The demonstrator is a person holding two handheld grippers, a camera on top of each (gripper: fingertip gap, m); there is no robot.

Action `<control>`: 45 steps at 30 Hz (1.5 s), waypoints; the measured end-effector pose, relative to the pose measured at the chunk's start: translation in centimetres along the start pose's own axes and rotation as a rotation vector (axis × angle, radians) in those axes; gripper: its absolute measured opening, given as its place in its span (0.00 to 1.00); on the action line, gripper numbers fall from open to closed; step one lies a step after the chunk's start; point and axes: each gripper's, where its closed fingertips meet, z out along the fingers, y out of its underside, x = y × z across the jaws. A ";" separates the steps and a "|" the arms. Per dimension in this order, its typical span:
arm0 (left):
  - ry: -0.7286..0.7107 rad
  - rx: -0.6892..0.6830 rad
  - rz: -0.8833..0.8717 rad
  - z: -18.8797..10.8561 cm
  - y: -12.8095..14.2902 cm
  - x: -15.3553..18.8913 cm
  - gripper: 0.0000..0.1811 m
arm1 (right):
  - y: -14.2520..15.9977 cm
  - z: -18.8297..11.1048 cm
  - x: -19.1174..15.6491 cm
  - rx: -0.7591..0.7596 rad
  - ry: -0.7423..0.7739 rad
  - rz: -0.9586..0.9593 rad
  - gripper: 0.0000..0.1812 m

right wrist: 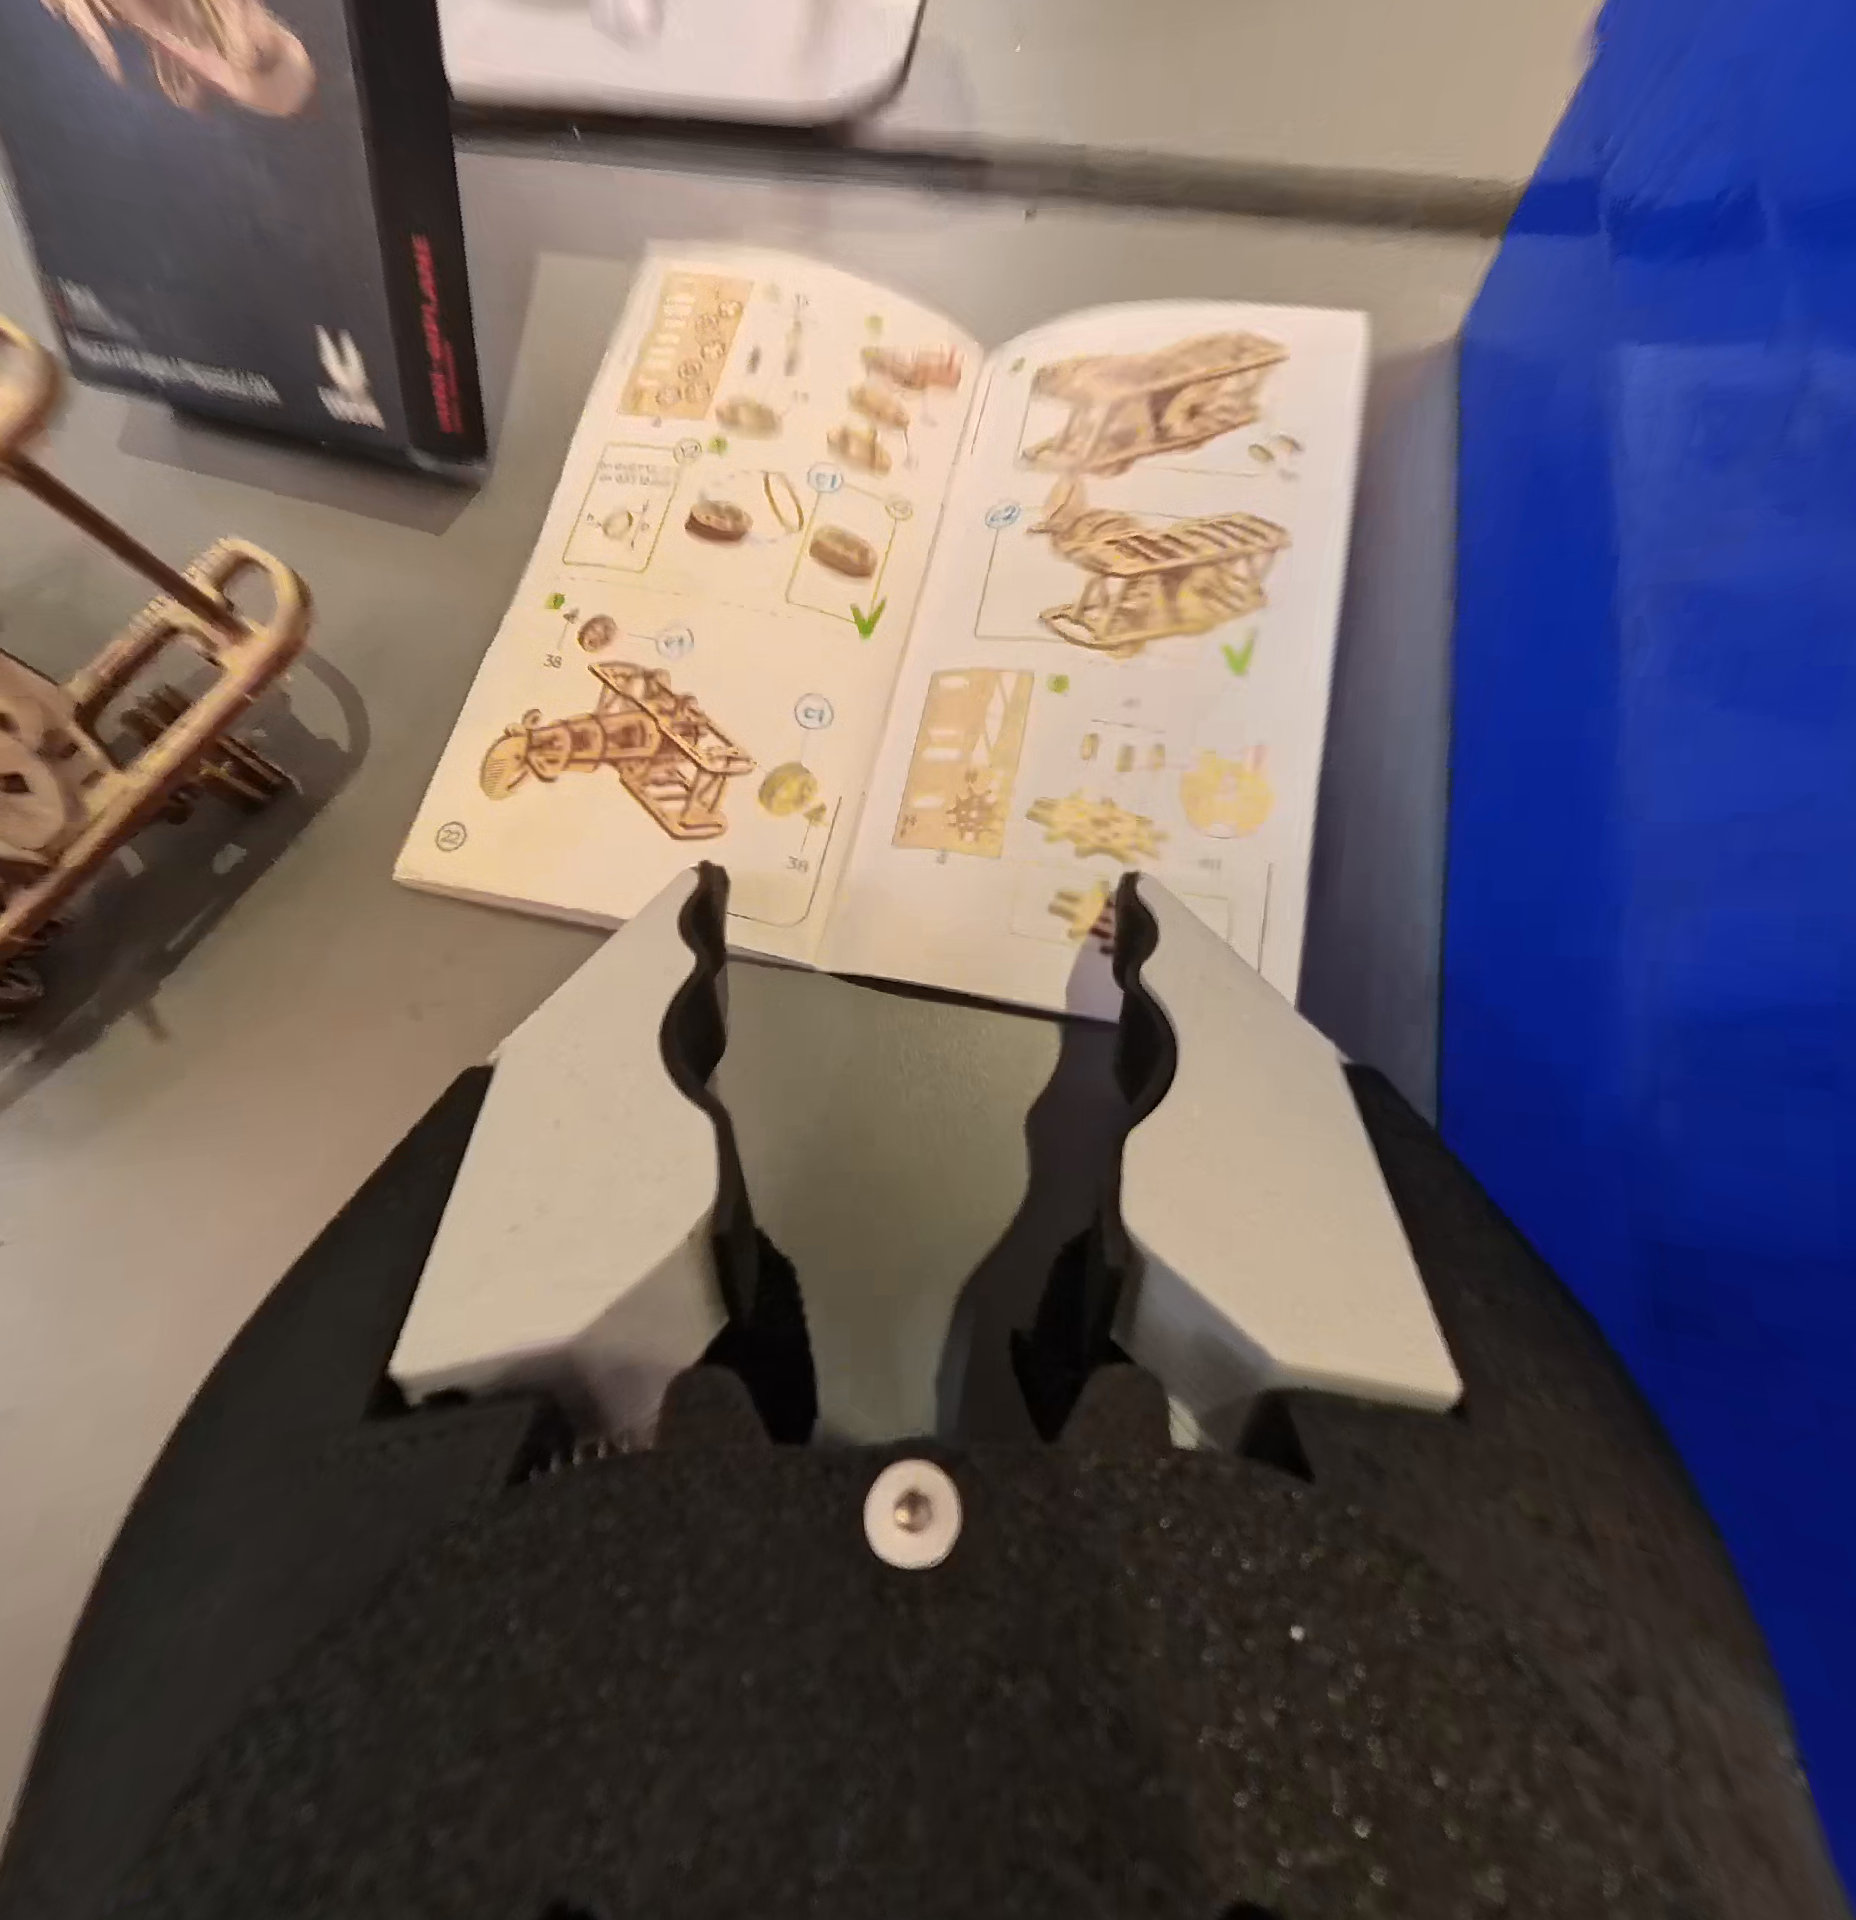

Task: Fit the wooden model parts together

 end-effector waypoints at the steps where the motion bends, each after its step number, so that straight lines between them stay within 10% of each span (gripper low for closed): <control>1: 0.066 -0.015 0.037 0.3 0.1 1.2 0.04 | -0.7 -0.7 -0.1 0.045 0.003 0.000 0.39; 7: 0.714 -0.189 0.008 -1.8 -1.2 14.2 0.29 | -9.3 -8.3 -7.4 0.296 -0.142 -0.326 0.32; 13: 0.812 -0.190 0.015 -1.7 -2.4 18.5 0.30 | 4.4 -14.6 -17.8 0.066 -0.573 -0.351 0.17; 16: 0.804 -0.164 0.040 -1.3 -3.0 18.4 0.26 | 9.0 -14.9 -18.9 -0.009 -0.554 -0.311 0.14; 45: 0.883 -0.180 0.174 -0.7 -2.4 19.8 0.15 | 12.4 -14.3 -22.0 -0.084 -0.638 -0.378 0.01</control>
